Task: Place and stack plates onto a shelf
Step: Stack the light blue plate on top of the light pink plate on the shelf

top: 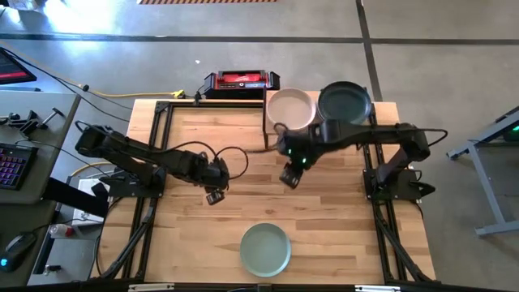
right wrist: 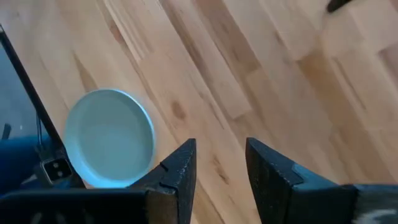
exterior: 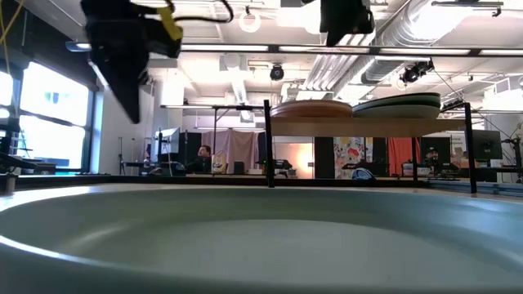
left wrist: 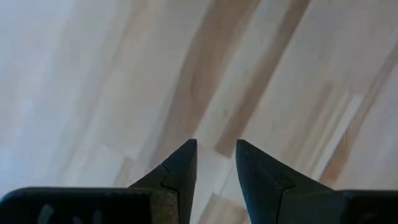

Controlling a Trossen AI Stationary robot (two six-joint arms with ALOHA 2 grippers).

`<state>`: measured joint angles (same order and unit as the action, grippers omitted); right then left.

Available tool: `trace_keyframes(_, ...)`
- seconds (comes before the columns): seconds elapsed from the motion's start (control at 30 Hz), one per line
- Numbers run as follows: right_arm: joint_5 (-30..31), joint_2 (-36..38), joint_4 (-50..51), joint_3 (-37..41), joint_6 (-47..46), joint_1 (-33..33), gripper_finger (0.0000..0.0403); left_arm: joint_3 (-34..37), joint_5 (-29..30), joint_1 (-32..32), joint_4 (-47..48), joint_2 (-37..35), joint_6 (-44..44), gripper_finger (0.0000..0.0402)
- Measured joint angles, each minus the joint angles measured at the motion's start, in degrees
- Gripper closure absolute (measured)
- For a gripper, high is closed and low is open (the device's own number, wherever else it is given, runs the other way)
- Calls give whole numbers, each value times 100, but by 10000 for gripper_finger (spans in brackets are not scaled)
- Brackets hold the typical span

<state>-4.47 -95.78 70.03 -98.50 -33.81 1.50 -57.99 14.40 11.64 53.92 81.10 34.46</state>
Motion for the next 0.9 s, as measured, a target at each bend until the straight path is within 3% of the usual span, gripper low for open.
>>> trace_keyframes(0.27,450,-481,-531,0,-1123,970,286,134,-507,346,15,0,289,300)
trace_keyframes(0.7,558,-1564,-1088,0,-1335,2084,286,134,-535,847,0,0,732,300)
trace_keyframes(0.9,941,-1959,-1120,0,-1422,2309,286,134,-534,918,-8,0,860,300)
